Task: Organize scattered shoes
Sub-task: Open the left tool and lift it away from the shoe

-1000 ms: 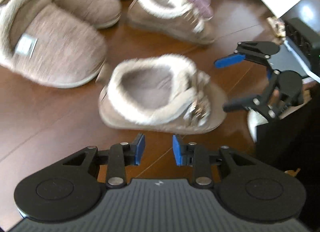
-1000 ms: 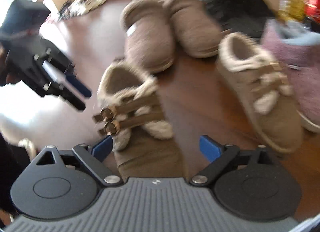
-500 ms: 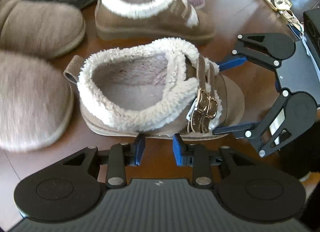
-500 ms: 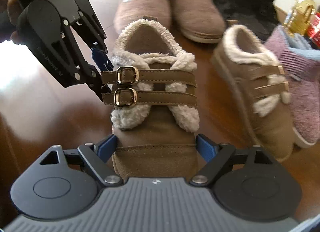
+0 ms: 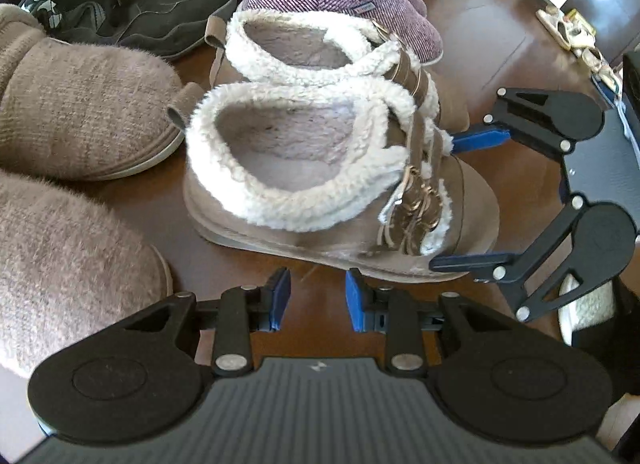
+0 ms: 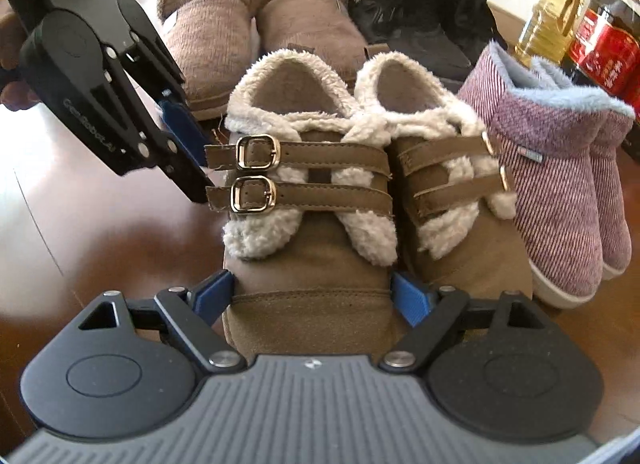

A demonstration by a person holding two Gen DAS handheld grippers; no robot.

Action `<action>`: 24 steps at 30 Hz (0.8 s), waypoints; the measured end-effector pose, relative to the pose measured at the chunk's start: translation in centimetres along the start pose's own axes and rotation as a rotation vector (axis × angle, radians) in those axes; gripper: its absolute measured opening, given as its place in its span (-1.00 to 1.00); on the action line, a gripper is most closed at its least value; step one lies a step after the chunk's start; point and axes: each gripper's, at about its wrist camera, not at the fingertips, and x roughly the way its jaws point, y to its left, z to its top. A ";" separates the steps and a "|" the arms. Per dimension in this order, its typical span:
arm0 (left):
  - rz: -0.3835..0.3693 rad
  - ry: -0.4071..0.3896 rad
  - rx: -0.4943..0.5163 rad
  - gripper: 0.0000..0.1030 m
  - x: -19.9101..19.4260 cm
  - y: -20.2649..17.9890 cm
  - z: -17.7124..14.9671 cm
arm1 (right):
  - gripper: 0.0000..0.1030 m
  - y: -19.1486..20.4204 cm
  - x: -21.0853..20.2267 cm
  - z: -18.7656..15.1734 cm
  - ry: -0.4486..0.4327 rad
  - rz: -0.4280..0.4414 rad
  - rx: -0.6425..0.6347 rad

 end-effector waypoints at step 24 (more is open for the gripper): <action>0.242 0.076 -0.702 -0.26 -25.7 -5.3 2.0 | 0.44 -12.2 -23.5 13.0 0.151 0.032 0.501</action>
